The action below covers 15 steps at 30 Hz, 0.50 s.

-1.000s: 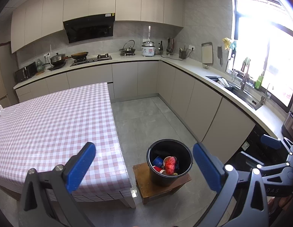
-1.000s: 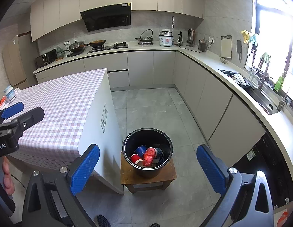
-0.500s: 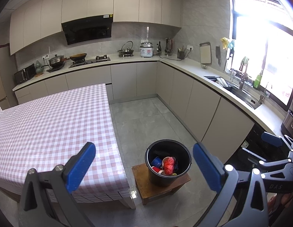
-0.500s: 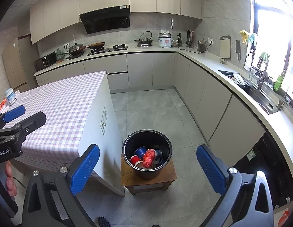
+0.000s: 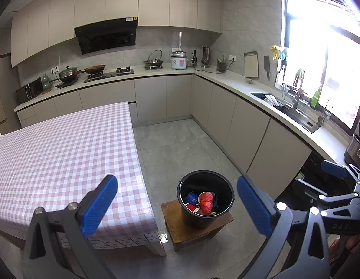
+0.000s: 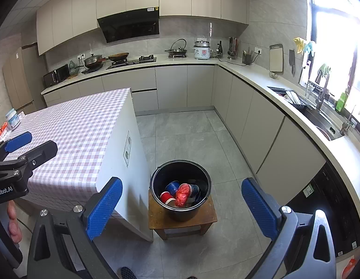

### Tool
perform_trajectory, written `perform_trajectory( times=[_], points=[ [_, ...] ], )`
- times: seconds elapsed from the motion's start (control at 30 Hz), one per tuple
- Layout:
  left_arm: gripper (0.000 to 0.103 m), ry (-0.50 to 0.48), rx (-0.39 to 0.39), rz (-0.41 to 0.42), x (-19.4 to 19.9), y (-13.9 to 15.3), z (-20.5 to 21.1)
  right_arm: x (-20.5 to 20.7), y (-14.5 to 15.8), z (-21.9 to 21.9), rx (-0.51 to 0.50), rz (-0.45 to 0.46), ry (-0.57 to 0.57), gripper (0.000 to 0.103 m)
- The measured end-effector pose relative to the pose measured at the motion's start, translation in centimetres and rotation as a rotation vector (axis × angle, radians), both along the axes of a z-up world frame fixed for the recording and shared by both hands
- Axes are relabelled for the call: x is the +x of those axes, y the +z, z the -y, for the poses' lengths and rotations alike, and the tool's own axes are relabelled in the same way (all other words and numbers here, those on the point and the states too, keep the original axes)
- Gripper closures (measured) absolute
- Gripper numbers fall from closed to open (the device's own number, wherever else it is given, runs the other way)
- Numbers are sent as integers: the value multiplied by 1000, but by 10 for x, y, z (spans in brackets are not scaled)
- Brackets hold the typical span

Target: Collect trash

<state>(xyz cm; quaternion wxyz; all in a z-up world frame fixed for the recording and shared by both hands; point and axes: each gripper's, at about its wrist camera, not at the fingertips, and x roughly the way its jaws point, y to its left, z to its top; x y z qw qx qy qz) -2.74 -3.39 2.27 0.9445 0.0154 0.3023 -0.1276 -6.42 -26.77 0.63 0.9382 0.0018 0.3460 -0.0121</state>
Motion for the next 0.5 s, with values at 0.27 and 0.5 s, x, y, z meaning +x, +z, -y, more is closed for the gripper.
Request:
perform_trajectory(
  times=[0.27, 0.5],
  points=[
    [0, 1, 2, 1, 0, -1, -1, 3, 0, 1, 1, 1, 0, 0],
    [0, -3, 13, -5, 3, -3, -1, 4, 0, 2, 3, -4, 2, 0]
  ],
)
